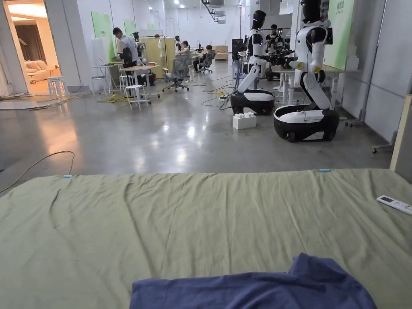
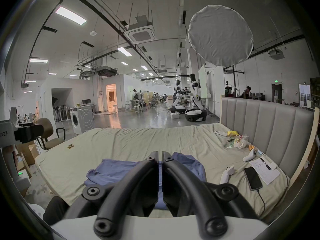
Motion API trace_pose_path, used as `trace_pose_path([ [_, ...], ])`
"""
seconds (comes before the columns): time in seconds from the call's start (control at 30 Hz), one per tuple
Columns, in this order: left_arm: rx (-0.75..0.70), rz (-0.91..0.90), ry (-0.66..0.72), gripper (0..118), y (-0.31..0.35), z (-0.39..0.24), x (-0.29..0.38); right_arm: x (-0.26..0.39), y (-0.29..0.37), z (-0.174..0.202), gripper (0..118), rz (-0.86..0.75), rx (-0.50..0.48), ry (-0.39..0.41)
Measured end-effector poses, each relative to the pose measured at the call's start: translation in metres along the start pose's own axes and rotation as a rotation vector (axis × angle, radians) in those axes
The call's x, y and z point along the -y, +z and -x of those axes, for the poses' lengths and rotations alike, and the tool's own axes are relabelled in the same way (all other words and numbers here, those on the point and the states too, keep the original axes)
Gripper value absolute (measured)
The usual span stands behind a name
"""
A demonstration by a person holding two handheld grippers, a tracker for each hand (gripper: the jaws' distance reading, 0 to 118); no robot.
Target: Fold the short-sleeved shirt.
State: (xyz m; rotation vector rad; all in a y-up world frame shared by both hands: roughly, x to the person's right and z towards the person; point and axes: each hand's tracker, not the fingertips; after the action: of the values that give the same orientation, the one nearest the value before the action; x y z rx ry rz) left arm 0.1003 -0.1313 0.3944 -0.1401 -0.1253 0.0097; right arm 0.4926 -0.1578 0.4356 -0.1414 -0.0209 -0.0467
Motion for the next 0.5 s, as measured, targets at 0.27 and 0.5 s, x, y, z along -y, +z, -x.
trace_pose_path([
  [0.27,-0.003,-0.006,-0.004,0,0.004,0.0,0.001,-0.004,0.0,0.0,1,-0.016,0.01,0.01],
  [0.5,0.056,0.056,0.068,0,-0.027,0.02,0.019,0.009,-0.008,0.0,1,0.012,-0.005,0.021],
])
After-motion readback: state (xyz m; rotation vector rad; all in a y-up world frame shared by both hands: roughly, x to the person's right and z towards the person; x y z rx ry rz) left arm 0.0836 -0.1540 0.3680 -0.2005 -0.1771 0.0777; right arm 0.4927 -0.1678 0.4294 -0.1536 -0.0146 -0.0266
